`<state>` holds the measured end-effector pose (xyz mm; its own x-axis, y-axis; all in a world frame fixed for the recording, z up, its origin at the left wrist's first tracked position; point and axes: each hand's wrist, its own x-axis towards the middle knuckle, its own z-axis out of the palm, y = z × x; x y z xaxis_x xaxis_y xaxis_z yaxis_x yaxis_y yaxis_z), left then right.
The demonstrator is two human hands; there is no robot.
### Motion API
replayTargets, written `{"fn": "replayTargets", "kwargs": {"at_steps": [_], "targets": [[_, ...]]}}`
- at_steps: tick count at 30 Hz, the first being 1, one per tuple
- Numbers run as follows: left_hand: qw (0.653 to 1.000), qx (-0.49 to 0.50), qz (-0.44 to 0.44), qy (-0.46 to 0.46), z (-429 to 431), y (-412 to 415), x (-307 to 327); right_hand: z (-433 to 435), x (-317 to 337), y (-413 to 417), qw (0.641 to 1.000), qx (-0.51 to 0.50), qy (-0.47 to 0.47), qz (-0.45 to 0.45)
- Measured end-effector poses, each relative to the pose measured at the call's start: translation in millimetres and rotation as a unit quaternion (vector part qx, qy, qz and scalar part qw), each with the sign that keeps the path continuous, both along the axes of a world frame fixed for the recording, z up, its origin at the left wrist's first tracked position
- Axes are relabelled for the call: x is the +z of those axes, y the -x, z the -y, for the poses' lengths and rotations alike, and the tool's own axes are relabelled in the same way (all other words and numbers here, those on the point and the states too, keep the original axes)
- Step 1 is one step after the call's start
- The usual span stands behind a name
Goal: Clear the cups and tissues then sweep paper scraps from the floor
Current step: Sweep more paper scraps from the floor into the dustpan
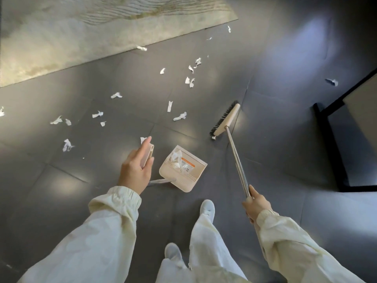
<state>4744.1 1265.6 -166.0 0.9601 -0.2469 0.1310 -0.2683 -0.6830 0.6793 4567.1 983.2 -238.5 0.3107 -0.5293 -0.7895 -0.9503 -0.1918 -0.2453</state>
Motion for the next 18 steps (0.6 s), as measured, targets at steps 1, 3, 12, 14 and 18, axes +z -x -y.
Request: {"fn": "replayTargets", "kwargs": {"at_steps": [1,3,12,14,18], "targets": [[1.0,-0.009,0.0,-0.007,14,-11,-1,12,-2,-11,1.0,0.006,0.003,-0.003],[0.999,-0.023,-0.003,-0.028,39,-30,-3,33,-7,-31,1.0,0.015,0.008,-0.012],[0.996,-0.013,-0.009,-0.083,92,-92,-5,42,-7,-72,0.988,0.123,-0.045,-0.082],[0.996,-0.007,-0.023,-0.086,93,-94,-4,36,4,-68,0.98,0.154,-0.079,-0.098],[0.996,-0.022,-0.018,-0.082,93,-96,-2,40,35,-51,0.971,0.166,-0.158,-0.068]]}}
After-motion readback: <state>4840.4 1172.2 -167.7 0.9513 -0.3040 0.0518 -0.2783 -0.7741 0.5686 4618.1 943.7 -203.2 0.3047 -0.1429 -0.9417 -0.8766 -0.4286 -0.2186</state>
